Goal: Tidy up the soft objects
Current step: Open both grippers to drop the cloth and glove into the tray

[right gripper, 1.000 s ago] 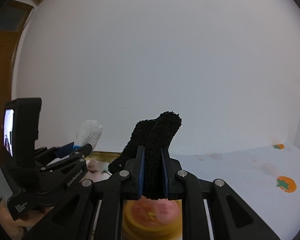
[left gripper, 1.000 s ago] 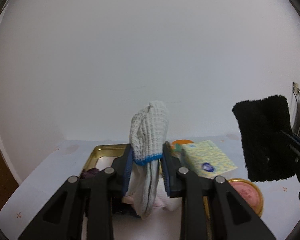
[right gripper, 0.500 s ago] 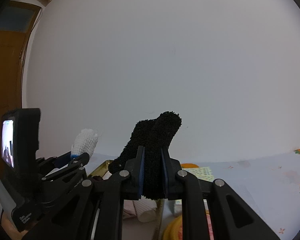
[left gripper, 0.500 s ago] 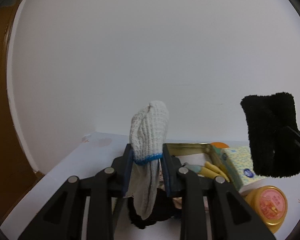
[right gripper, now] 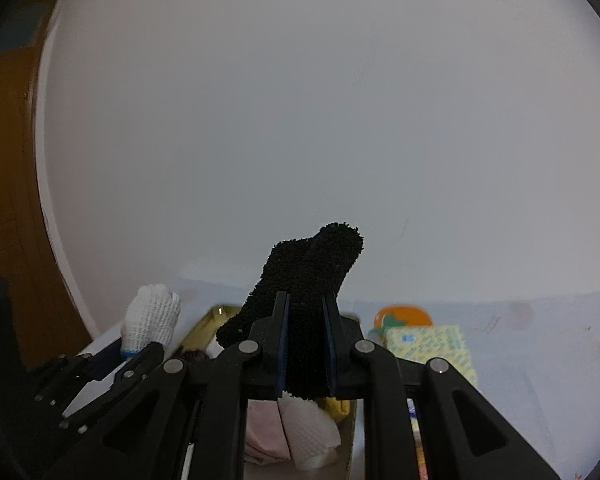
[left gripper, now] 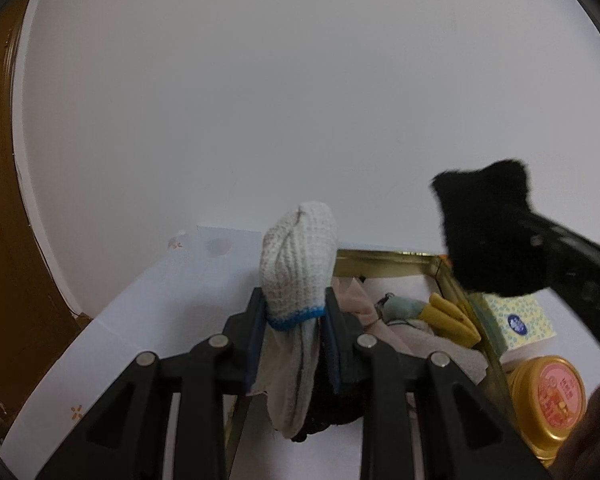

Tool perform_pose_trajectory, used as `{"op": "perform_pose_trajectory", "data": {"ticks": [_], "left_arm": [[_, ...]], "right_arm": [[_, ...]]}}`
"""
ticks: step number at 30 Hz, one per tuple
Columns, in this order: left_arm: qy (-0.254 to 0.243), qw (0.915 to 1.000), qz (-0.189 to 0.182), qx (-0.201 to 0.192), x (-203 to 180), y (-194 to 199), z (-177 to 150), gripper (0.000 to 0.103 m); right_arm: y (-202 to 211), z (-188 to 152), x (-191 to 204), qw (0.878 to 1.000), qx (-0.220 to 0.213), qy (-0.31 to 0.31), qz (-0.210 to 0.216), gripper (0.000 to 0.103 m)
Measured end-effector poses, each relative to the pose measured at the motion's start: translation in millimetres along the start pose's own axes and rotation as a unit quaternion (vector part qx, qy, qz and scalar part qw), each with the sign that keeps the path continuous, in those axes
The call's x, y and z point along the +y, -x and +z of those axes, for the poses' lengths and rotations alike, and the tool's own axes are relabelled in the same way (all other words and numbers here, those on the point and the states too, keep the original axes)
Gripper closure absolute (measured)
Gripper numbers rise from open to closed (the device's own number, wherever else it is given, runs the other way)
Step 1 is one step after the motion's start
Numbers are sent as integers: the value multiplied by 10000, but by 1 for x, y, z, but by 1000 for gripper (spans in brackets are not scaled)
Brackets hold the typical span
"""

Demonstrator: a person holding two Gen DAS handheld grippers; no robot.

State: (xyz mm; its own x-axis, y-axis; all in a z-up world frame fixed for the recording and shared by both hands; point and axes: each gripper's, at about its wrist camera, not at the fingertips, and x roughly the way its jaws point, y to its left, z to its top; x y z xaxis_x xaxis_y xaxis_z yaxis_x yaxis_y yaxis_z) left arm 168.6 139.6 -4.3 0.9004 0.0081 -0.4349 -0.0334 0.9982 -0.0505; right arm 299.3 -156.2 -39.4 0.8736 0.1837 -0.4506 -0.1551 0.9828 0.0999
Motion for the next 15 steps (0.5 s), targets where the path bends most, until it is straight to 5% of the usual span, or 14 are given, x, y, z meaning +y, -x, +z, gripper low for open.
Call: {"op": "perform_pose_trajectory", "data": {"ticks": [6,11,15], "left_arm": [[-47,9995,10,317,-2,-14,-2,78],[-107,9994,-6,330,-6,-11,-6,78],[-139,9992,18,361,-8,-12,-7,78]], "right_arm": [[-52,-5,-12,9981,576,-235,26,86],[-84,-1,-33,9906,1054,-565,671,79],[-86,-7,-31,9910,947,-662,679,76]]}}
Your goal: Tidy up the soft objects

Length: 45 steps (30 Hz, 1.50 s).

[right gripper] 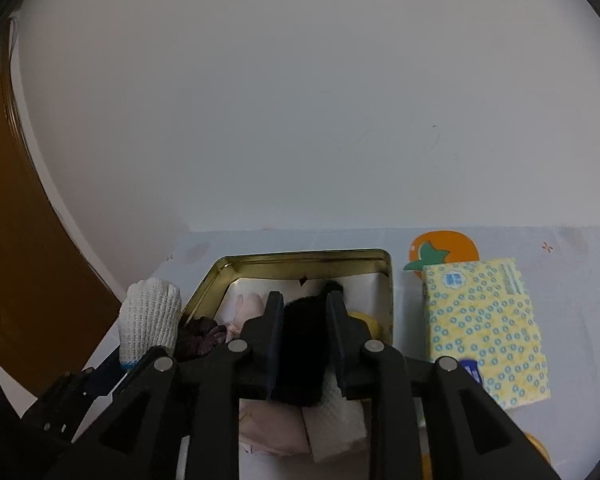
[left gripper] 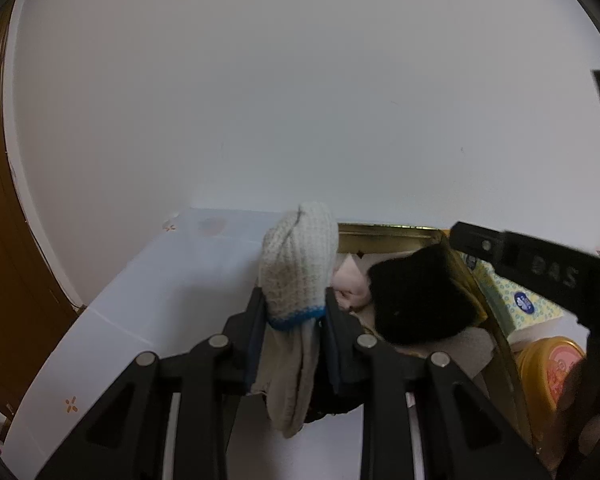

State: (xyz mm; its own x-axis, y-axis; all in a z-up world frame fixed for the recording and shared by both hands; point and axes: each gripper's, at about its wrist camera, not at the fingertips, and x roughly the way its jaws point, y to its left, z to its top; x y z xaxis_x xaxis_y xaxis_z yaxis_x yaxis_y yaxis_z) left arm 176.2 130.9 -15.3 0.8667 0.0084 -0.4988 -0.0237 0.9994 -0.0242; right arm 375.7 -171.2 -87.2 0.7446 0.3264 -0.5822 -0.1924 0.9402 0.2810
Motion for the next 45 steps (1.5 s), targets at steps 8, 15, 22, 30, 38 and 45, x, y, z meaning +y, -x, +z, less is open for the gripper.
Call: {"op": "perform_pose_trajectory", "data": {"ticks": [8,15,22,30,38,45], "left_arm": [[-313,9991,111,247,-12,-8,1,65],[-202,9994,-186,205,-15,-4,0,12],[126,9995,-52,-280,-10,12,-5,4],[-105,9968,-114,-779,-18,26,-12,3],[-628,9902,-1159,-454,-42,20,-17,3],[-75,9655,-2601,122,-35,10,-14,3]], "right_arm": [[46,-41,27,9942,-1018,-24,-354,63],[96,-55,35,9786,-1973,-39,-577,27],[91,-69,23,9762,-2023,-170,-765,24],[112,-77,17,9719,-2158,-348,-871,24],[131,-81,13,9680,-2265,-485,-967,23],[152,-80,10,9668,-2265,-649,-989,23]]}}
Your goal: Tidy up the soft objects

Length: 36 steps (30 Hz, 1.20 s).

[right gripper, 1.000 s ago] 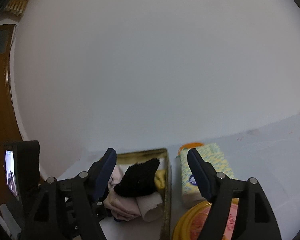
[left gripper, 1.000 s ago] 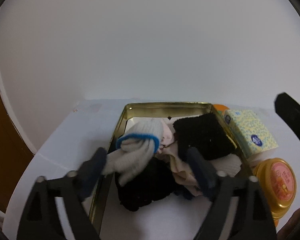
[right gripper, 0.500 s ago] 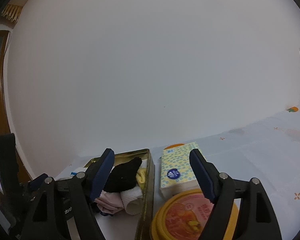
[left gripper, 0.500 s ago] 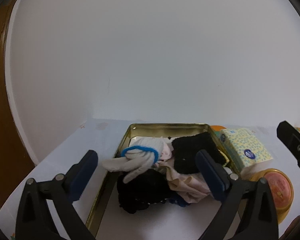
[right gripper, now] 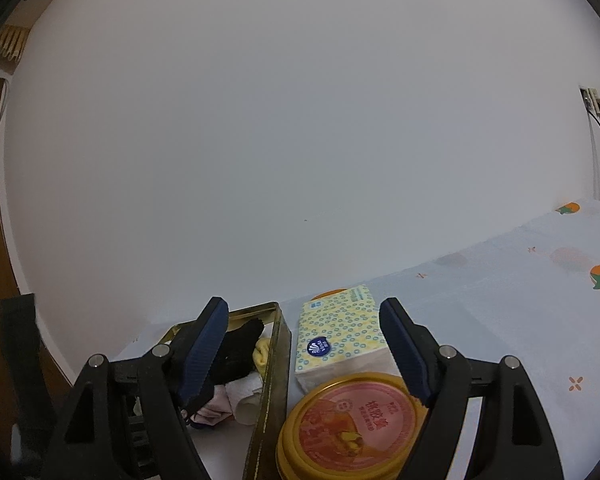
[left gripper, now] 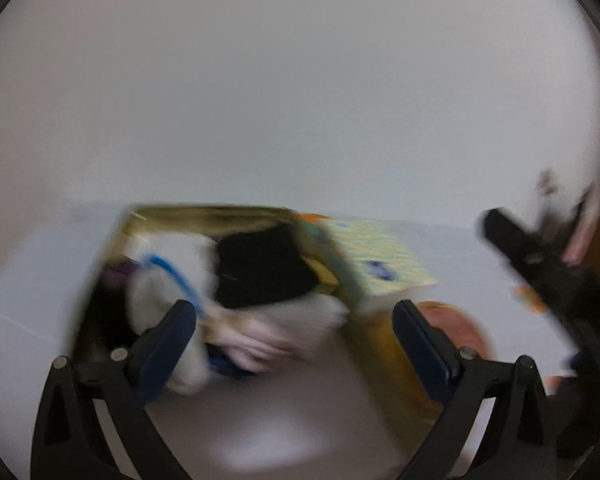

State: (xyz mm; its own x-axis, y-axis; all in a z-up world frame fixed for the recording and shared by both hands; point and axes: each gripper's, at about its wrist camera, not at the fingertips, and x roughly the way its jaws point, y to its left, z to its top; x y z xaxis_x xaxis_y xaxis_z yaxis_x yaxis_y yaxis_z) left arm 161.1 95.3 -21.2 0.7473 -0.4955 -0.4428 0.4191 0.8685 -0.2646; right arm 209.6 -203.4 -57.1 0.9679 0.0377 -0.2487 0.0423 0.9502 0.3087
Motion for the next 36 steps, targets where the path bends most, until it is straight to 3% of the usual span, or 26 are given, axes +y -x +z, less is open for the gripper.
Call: {"op": "perform_pose_trajectory", "data": {"ticks": [2,7,13,17,19,23,26,28,31,33,35,36], "left_arm": [[-27,9994,-336,47,-5,0,1,3],[-229,9983,-291,-453,-7,23,2,3],[-2,9904,654,-1221,17,60,-5,1],[91,9737,1680,-1535,24,67,-6,1],[182,9677,1909,-1634,29,71,-3,0],[369,9831,1195,-1340,39,54,11,0],[589,9939,668,-646,43,20,34,0],[818,9944,655,142,48,-16,47,0],[946,9874,755,1019,46,-51,49,1],[688,9910,425,1065,36,-47,46,1],[481,9934,-355,978,26,-28,41,2],[490,9923,-562,992,24,-20,37,2]], "right_arm": [[2,1,-1,10000,-19,-26,-2,23],[6,2,2,9999,-119,73,-15,23],[12,3,5,9994,-289,175,120,23],[13,2,8,9990,-311,293,144,23],[14,2,9,9989,-292,322,154,23],[11,3,11,9991,-206,321,169,22],[12,4,10,9991,-223,309,164,22],[13,7,7,9992,-258,267,142,22],[14,10,0,9994,-316,132,90,22],[14,13,-7,9994,-342,-10,26,22],[14,16,-13,9993,-352,-153,-47,22],[14,16,-16,9991,-353,-226,-72,22]]}}
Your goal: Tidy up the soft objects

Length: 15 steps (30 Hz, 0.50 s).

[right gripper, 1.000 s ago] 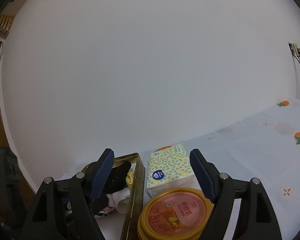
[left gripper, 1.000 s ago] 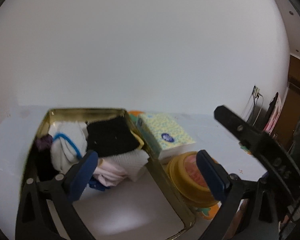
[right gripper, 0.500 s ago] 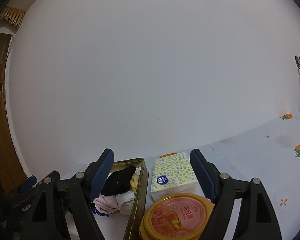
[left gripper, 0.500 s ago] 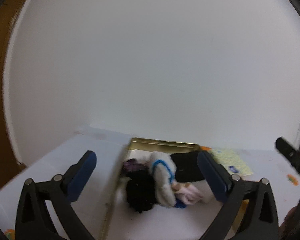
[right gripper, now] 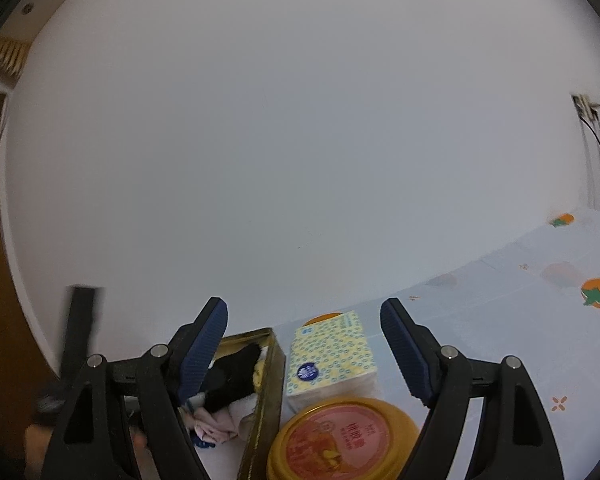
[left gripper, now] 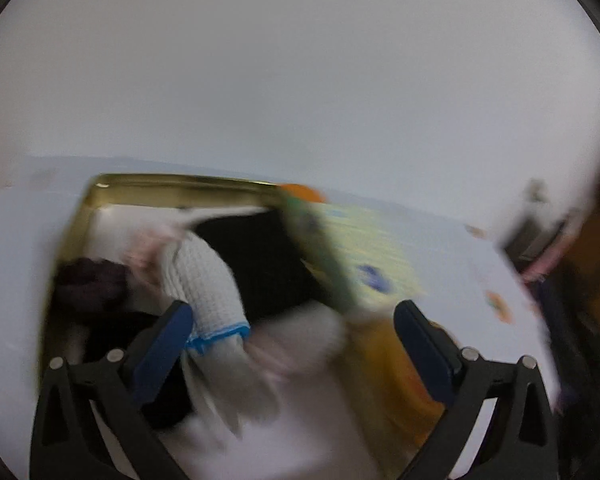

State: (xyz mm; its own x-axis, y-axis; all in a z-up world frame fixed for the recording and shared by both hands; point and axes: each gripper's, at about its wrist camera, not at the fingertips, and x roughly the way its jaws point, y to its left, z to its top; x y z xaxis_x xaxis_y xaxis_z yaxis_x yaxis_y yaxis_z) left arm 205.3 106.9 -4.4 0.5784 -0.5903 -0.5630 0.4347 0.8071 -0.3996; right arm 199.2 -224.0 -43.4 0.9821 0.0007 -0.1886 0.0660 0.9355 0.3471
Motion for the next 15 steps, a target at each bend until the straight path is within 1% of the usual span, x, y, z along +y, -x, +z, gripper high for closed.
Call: {"op": "perform_pose_trajectory", "data": {"ticks": [1,2,3,5,6,7,8,9,10,11,12,13,15], "left_arm": [[4,9998,-183,11,-1,10,-7,2],[-3,9998,-217,-26,-2,18,-13,2],[-29,9998,-142,-109,-2,28,-22,2],[-60,9994,189,-289,0,42,-32,2],[-84,9981,462,-403,1,49,-38,2],[-163,9947,820,-593,0,57,-45,2],[-207,9915,1034,-768,-1,62,-50,2],[-214,9868,1268,-985,-1,68,-55,1],[-179,9779,1636,-1288,3,72,-60,0],[-167,9698,1914,-1501,2,73,-63,0],[-161,9624,2151,-1650,4,71,-63,0],[-151,9511,2506,-1797,5,67,-61,0],[-162,9379,2891,-1912,1,60,-61,0]], "right_arm": [[0,1,-3,10000,4,-82,-20,22],[0,1,-6,9999,18,-164,-28,22],[0,1,-8,9998,33,-219,-26,22],[0,1,-9,9996,65,-286,-10,22],[-1,0,-8,9996,76,-274,7,22],[-1,-2,-5,9997,91,-213,34,22],[-1,-3,-3,9998,97,-157,42,22],[1,-3,0,9999,95,-70,57,22],[1,-5,4,9999,86,24,80,22],[2,-7,9,9998,67,148,120,22],[2,-9,14,9994,65,311,168,22],[1,-11,19,9988,67,443,186,22],[3,-16,29,9972,53,702,248,22]]}}
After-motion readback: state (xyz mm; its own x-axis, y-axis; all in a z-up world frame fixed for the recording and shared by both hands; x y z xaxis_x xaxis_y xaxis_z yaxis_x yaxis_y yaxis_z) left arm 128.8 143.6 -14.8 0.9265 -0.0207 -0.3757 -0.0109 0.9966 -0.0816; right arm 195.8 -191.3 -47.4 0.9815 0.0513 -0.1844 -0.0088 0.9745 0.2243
